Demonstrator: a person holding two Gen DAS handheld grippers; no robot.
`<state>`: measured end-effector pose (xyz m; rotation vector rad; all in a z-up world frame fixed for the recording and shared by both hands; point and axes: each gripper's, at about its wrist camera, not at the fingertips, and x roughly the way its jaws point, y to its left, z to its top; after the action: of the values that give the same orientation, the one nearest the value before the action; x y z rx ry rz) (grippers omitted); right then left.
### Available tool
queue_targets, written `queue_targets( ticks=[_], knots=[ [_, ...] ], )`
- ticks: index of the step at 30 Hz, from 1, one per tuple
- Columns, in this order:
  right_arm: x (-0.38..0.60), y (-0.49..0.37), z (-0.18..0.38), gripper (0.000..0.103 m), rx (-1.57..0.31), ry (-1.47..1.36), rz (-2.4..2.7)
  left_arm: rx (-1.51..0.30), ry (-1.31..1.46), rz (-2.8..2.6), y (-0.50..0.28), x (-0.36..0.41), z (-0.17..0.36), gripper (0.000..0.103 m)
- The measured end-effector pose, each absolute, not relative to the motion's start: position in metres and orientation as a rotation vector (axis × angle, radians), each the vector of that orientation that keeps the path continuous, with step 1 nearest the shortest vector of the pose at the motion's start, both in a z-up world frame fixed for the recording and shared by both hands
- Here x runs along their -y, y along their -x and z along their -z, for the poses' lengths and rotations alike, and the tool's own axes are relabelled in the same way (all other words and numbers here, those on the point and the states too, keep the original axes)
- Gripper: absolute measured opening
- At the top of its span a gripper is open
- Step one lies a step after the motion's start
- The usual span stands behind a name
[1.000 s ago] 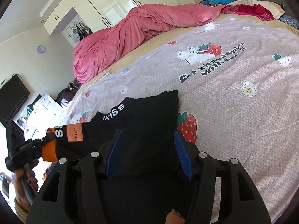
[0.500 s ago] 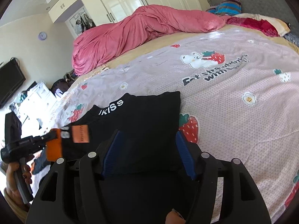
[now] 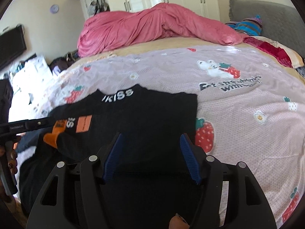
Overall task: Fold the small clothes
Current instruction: 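Lay the cuff on the shirt body and open the left tool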
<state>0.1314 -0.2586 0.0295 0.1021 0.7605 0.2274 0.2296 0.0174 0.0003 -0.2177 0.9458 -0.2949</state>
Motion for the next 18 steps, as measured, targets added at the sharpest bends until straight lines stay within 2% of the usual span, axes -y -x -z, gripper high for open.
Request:
queue_targets(
  ticks=[3,6,12,18],
  knots=[
    [0.248,-0.133,-0.022,0.061,-0.793,-0.062,-0.24,-0.996,0.154,0.272,-0.231,-0.004,0.015,0.02],
    [0.243,-0.136,-0.013,0.066,-0.837,-0.044,-0.252,-1.036,0.096,0.264,-0.231,0.006,0.028,0.024],
    [0.249,-0.148,0.013,0.067,-0.956,-0.042,-0.21,-1.053,0.076,0.257,-0.229,0.005,0.038,0.024],
    [0.252,-0.147,0.01,0.069,-0.949,-0.081,-0.219,-1.03,0.07,0.245,-0.225,0.006,0.037,0.026]
  ],
)
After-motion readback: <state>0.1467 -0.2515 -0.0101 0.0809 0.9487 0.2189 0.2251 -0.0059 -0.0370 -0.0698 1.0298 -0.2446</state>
